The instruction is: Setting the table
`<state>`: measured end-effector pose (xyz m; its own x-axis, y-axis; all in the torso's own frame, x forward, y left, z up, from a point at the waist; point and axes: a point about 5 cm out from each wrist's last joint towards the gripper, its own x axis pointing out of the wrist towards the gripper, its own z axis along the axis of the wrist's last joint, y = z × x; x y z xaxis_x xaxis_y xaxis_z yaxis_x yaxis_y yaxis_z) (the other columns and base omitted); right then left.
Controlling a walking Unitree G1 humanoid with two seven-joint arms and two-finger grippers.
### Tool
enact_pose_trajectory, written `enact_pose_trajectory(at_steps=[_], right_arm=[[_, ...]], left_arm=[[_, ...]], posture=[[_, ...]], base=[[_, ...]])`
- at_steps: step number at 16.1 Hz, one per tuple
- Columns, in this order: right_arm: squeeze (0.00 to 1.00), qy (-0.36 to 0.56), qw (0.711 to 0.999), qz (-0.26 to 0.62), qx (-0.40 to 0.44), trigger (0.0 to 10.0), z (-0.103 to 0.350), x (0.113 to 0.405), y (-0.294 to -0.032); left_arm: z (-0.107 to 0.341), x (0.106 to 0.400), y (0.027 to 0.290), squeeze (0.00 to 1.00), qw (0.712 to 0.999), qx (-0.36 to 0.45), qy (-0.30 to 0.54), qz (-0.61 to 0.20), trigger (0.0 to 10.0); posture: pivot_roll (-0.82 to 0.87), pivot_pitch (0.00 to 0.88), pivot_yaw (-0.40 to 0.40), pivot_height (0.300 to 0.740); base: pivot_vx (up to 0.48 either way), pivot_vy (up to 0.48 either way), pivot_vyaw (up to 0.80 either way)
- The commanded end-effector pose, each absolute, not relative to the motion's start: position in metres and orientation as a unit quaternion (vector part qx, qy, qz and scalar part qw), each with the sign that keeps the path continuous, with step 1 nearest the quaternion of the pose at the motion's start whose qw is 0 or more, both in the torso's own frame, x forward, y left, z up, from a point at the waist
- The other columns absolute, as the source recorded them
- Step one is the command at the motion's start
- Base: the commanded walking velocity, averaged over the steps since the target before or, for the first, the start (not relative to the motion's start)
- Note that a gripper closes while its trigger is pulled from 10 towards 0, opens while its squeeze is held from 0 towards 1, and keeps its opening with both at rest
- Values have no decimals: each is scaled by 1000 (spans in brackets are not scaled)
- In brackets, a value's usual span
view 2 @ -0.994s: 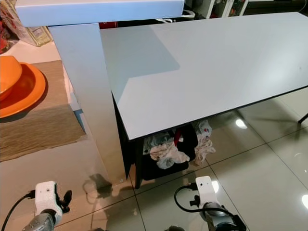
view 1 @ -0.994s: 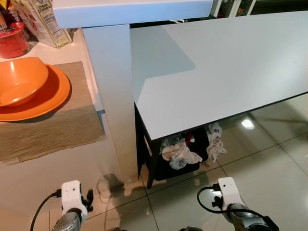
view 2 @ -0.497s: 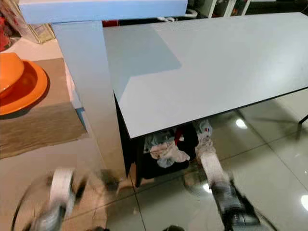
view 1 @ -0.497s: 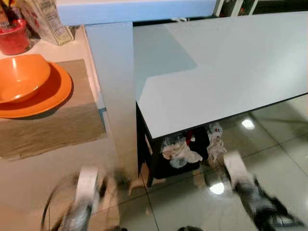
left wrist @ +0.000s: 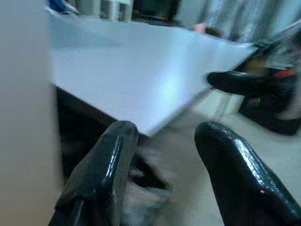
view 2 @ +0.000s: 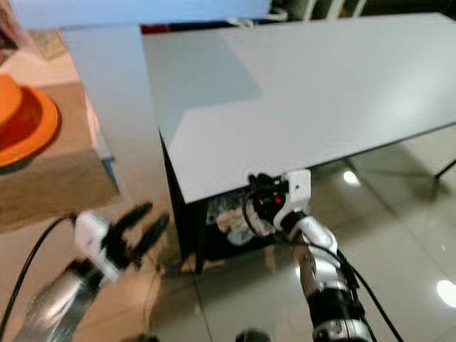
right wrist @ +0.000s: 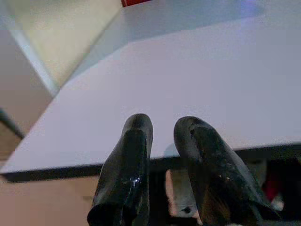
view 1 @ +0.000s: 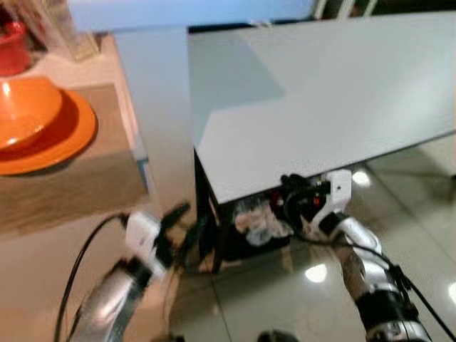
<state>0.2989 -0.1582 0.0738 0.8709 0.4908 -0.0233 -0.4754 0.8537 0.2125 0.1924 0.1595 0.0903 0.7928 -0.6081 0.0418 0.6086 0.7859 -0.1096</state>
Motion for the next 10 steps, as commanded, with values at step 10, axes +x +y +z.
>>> enact_pose_trajectory(at_steps=[10], right_arm=[[0,15,899,429,83,10000,103,285,-96]], left_arm=[[89,232,185,0,985,-151,4,-83,10000]], posture=[[-73,67,-43,740]], base=[[0,188,0]])
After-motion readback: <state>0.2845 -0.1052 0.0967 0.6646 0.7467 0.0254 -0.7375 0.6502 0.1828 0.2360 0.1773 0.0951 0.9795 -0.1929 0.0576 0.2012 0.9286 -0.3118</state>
